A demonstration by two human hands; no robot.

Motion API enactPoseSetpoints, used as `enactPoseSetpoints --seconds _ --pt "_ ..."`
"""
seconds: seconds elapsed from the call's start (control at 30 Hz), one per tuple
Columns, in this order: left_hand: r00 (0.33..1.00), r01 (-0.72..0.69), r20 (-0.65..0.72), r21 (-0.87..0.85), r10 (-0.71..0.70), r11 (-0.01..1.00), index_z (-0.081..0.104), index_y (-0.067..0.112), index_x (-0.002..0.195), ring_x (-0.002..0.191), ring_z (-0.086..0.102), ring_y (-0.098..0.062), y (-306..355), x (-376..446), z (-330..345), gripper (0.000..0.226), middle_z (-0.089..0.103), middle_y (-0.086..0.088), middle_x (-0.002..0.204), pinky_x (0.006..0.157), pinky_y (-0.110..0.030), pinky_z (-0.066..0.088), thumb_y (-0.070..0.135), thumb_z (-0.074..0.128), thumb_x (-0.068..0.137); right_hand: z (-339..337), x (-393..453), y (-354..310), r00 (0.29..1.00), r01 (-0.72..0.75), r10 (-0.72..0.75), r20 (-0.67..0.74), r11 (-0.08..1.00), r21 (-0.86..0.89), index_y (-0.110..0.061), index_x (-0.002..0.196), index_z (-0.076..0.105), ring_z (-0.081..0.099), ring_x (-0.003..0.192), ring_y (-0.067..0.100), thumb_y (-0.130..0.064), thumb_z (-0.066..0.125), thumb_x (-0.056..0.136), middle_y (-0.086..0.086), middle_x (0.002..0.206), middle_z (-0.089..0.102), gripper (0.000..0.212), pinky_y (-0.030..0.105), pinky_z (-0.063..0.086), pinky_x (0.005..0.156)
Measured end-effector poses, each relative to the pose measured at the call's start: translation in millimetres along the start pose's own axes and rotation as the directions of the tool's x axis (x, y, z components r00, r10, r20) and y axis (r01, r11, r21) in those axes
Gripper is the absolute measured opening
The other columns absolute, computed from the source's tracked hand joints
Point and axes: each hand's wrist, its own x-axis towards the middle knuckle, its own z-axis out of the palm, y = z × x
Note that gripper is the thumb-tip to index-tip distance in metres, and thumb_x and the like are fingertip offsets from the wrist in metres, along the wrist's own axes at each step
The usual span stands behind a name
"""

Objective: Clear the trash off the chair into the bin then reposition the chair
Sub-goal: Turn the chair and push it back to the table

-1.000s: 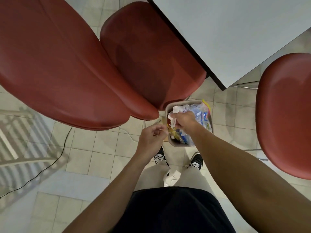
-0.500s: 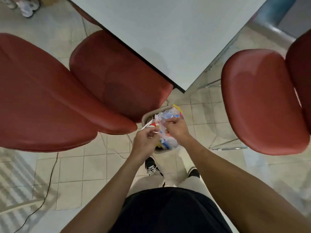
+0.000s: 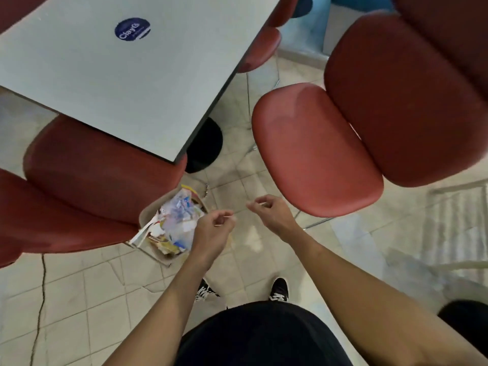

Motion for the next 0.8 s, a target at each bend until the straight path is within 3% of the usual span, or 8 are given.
enactPoseSetpoints --seconds 0.1,0.2,0.37,0.53,0.67,0.8 --pt "0.999 -0.042 0.027 0.045 0.041 0.998 0.068 0.033 0.084 0.085 0.065 -0.018 16 -7 42 0.006 0.069 0.003 0.086 0.080 -0.035 0.053 0.031 0.069 0.078 -55 -12 13 1.000 -0.007 0.004 -0.030 0.996 -0.094 -0.017 0.114 0.064 0.060 0.086 0.015 -0.048 0.071 0.079 0.001 0.102 0.063 0.047 0.026 0.046 0.067" --pt "0.992 -0.110 0.076 0.107 0.102 0.988 0.067 0.034 0.087 0.086 0.064 -0.015 38 -12 78 0.011 0.066 0.005 0.087 0.080 -0.031 0.053 0.024 0.067 0.084 -101 -22 19 0.995 0.037 -0.054 -0.084 0.981 -0.191 -0.017 0.114 0.065 0.058 0.087 0.012 -0.047 0.071 0.080 -0.002 0.101 0.063 0.046 0.019 0.042 0.067" --pt "0.968 -0.227 0.152 0.207 0.198 0.951 0.068 0.025 0.099 0.077 0.060 -0.004 77 -12 125 0.014 0.064 0.009 0.085 0.074 -0.023 0.050 0.023 0.067 0.085 -154 -32 19 0.974 0.054 -0.111 -0.197 0.960 -0.276 -0.016 0.114 0.066 0.060 0.097 0.015 -0.041 0.073 0.079 0.001 0.108 0.064 0.043 0.028 0.047 0.088" --pt "0.916 -0.372 0.254 0.247 0.311 0.895 0.069 0.022 0.100 0.075 0.058 0.003 116 0 150 0.015 0.064 0.009 0.084 0.065 -0.003 0.042 0.020 0.067 0.085 -195 -32 3 0.944 0.098 -0.202 -0.262 0.928 -0.361 -0.015 0.116 0.065 0.051 0.089 0.010 -0.039 0.071 0.081 0.007 0.111 0.063 0.042 0.026 0.044 0.084" --pt "0.880 -0.442 0.308 0.254 0.361 0.860 0.068 0.020 0.105 0.077 0.059 0.002 152 6 169 0.020 0.066 0.006 0.088 0.070 -0.007 0.045 0.021 0.067 0.085 -230 -37 -25 0.897 0.164 -0.303 -0.323 0.904 -0.395 -0.019 0.118 0.065 0.050 0.087 0.008 -0.040 0.069 0.084 -0.002 0.101 0.057 0.040 0.022 0.039 0.080" --pt "0.856 -0.494 0.311 0.253 0.413 0.832 0.067 0.024 0.108 0.085 0.060 0.002 178 7 191 0.024 0.066 0.009 0.092 0.079 -0.015 0.048 0.026 0.068 0.085 -265 -37 -51 0.873 0.240 -0.386 -0.297 0.871 -0.428 -0.023 0.118 0.064 0.051 0.091 0.010 -0.039 0.069 0.085 -0.005 0.099 0.053 0.037 0.025 0.043 0.085"
